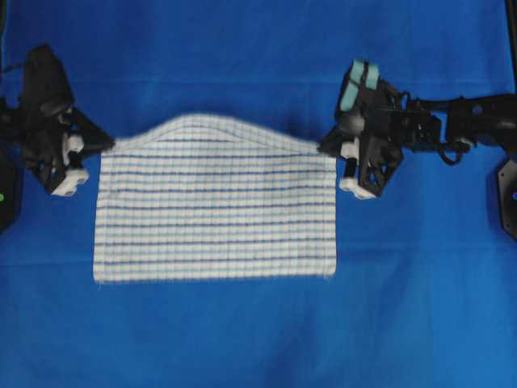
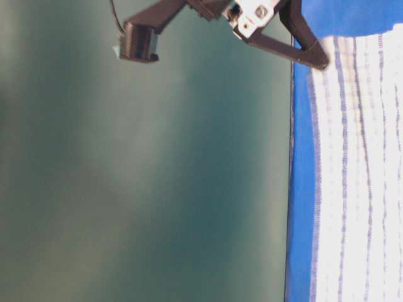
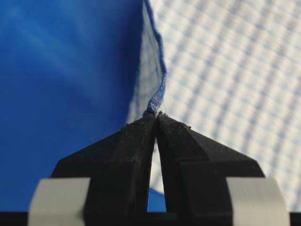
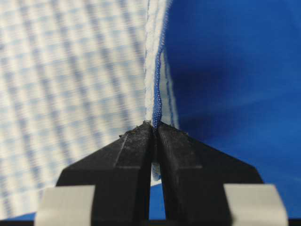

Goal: Fold the blue towel.
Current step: 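Pull both held far corners toward the near edge, folding towel in half, then release the corners and lift both grippers away, then grasp the folded strip's left and right ends with both grippers, then lift the strip and rotate it vertical, left gripper swinging toward near side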

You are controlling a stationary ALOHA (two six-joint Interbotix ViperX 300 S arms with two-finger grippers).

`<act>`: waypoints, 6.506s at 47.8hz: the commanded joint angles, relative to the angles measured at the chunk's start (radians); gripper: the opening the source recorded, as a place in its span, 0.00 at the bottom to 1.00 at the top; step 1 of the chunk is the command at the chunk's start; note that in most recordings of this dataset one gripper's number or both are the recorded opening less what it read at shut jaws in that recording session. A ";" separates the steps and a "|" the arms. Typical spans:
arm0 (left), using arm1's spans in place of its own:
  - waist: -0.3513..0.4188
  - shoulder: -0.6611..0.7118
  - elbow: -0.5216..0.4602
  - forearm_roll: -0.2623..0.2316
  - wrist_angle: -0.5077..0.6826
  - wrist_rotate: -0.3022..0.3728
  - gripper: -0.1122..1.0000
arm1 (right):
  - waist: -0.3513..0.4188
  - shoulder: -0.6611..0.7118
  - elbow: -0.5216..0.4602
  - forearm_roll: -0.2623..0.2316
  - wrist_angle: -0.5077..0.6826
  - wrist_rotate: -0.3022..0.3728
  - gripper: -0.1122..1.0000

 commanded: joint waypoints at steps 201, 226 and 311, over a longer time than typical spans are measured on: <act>-0.221 0.083 -0.098 0.008 0.284 -0.241 0.14 | 0.109 -0.032 -0.028 -0.078 0.084 0.201 0.14; -0.232 -0.190 -0.176 0.008 0.368 -0.244 0.14 | 0.133 -0.265 -0.104 -0.126 0.282 0.198 0.14; -0.440 0.561 -0.710 0.009 -0.094 -0.009 0.14 | -0.321 0.089 -0.479 -0.385 0.084 0.193 0.14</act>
